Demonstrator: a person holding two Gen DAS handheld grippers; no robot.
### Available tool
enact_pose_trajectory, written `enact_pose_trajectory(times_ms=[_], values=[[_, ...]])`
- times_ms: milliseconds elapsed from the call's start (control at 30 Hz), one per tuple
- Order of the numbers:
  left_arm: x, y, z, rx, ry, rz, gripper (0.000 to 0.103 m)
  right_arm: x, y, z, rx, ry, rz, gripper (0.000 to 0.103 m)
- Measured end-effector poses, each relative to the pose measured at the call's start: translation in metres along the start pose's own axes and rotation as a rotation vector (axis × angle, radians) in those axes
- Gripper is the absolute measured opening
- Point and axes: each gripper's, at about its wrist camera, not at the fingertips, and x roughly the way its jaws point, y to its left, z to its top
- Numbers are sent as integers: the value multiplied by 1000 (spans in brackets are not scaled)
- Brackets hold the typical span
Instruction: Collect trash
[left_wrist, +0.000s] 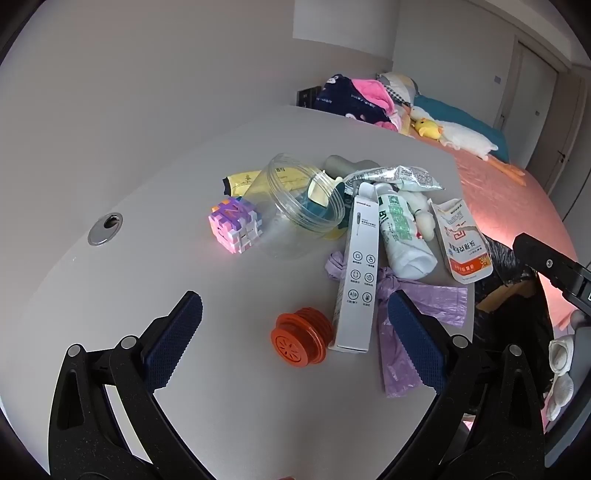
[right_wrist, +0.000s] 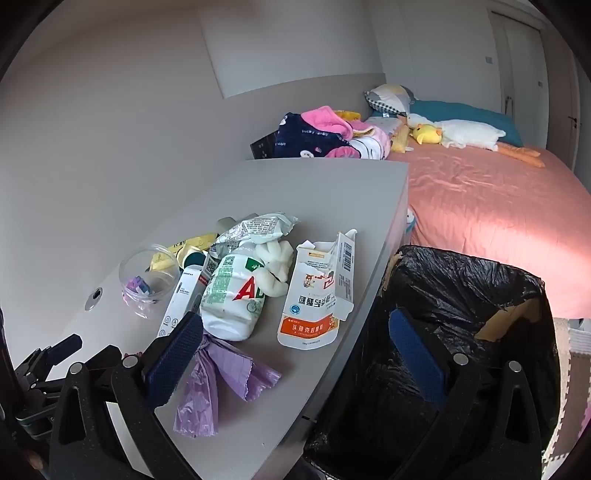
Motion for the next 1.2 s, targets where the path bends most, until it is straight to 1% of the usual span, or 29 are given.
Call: enact_pose_trajectory(times_ms=[33,367,400,433,1200], values=[[-1,2,0,-15,-5,-13,97,0,0,0,-1,-1,-2,100],[-5,10,-7,-4,-6,-8,97,0,-3,-6,3,-3,-6,100],[-5,11,-4,-2,-2,-7,97,0,-3,-6,3,-2,-5,100],[2,4,-1,-4,7,-1,97,1,-3,-5,0,4,-7,100],[0,3,-1,-3,10,4,97,0,-5,-4,1,9,-9,100]])
